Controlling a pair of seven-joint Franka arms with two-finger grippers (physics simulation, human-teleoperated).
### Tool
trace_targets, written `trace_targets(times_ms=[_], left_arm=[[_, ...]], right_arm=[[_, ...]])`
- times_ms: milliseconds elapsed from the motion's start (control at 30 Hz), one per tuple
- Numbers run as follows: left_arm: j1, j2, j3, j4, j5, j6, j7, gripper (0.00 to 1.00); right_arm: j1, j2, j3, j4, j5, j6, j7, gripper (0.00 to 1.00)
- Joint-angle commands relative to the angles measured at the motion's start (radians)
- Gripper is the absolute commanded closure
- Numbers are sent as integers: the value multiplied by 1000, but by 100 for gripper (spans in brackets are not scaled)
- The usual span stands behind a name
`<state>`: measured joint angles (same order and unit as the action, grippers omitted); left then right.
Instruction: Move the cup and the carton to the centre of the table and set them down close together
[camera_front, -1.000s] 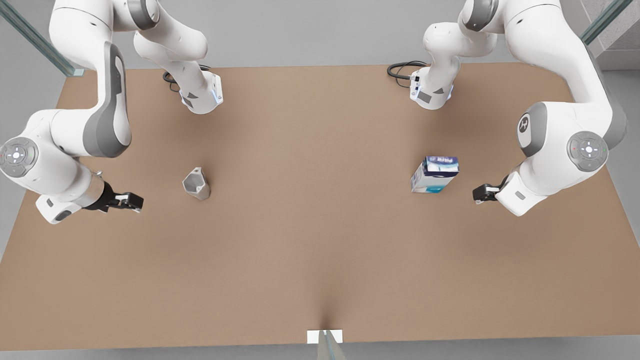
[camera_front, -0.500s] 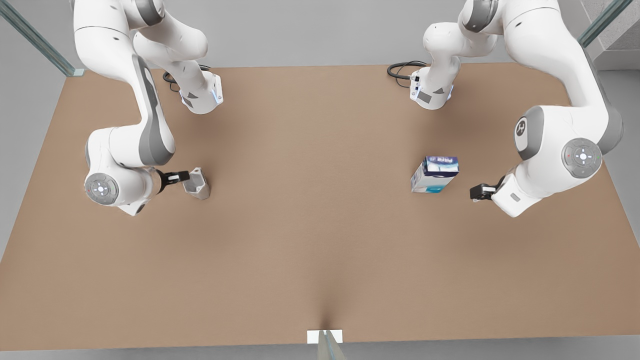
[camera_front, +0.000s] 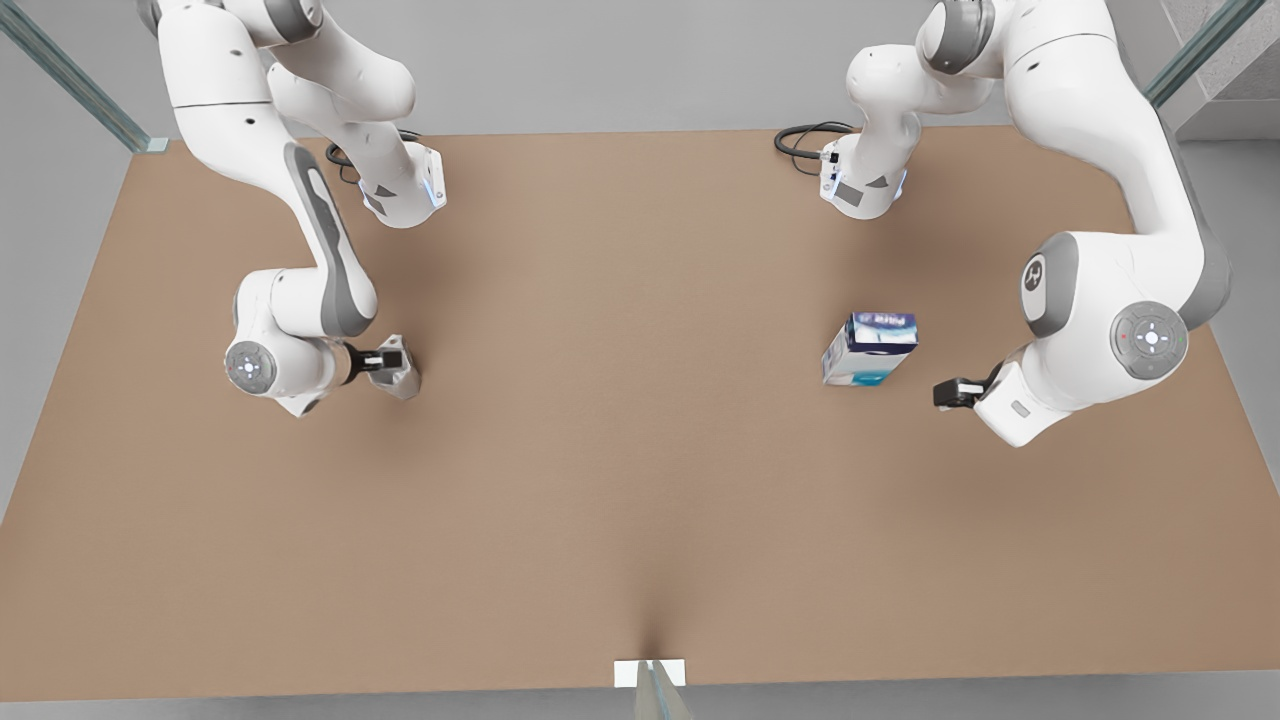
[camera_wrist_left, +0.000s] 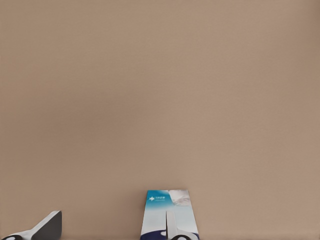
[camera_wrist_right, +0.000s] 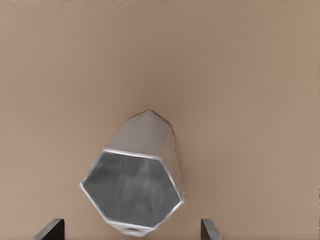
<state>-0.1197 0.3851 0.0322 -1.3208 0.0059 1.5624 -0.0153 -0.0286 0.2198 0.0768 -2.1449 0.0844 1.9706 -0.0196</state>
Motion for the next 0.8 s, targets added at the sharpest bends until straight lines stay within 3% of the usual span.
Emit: trace_targets(times_ms=[0,133,300,567,667,700,767], left_arm=[[0,0,0,0,0,1,0,0],[0,8,0,0,3,1,2,0],[0,9,5,3,3,2,8,0],[-2,8,5,3,2,-2,0,0],[-2,6,5,3,2,-2,-2,0],[-2,6,5,3,2,-2,-3,0],[-2,6,5,3,2,-2,-5,0]], right_arm=[[1,1,0,-10,0,16,0,0],[-2,9,0,-96,-3,142,-10,0],[-28,1,-2,-99,-8,99,-60,0],[-33,47,-3,-179,-12,247,-79,1],[-33,56,-3,-171,-12,258,-72,71],[-33,55,-3,-170,-12,257,-69,79],[-33,52,-3,-168,-12,252,-69,79]])
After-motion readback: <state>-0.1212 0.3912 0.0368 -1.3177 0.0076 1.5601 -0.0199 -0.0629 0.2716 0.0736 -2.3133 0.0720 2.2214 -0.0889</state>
